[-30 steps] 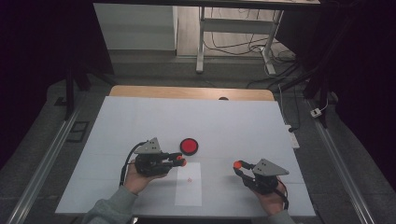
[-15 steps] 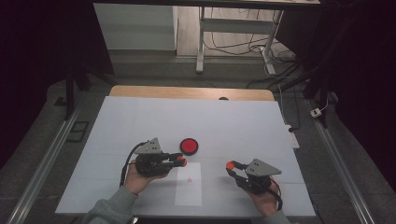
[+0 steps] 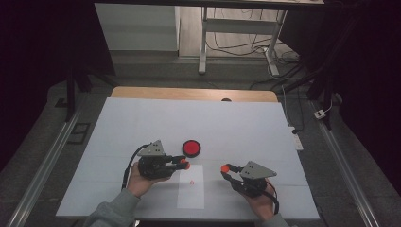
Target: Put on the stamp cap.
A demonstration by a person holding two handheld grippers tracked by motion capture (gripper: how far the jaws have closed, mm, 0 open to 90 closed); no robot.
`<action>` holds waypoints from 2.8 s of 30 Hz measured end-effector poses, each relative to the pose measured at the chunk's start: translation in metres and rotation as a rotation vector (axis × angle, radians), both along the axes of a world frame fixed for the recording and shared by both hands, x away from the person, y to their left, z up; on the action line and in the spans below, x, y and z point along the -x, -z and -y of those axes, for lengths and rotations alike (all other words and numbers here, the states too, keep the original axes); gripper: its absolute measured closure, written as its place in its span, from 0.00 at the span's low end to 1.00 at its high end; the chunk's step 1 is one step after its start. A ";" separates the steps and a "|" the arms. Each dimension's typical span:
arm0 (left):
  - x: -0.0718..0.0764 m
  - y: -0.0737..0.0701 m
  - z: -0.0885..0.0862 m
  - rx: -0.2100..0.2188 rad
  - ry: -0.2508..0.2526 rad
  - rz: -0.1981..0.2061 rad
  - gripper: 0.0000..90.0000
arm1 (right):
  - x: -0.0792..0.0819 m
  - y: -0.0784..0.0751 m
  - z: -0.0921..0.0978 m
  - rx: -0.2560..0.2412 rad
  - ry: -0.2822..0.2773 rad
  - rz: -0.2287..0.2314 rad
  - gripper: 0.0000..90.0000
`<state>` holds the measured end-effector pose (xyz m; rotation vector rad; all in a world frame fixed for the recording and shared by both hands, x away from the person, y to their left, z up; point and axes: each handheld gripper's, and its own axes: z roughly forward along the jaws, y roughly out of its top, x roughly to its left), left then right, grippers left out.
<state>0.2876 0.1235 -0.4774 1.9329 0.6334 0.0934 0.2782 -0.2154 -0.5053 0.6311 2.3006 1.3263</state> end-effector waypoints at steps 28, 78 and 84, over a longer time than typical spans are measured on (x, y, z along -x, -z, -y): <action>0.000 0.000 0.004 0.011 0.017 -0.007 0.80 | 0.001 0.004 -0.036 0.002 -0.080 -0.014 0.72; 0.002 0.000 0.014 0.000 0.045 -0.007 0.80 | 0.002 0.010 -0.077 0.003 -0.160 -0.026 0.72; 0.002 0.002 0.016 -0.004 0.048 -0.010 0.80 | 0.003 0.008 -0.079 -0.004 -0.167 -0.013 0.72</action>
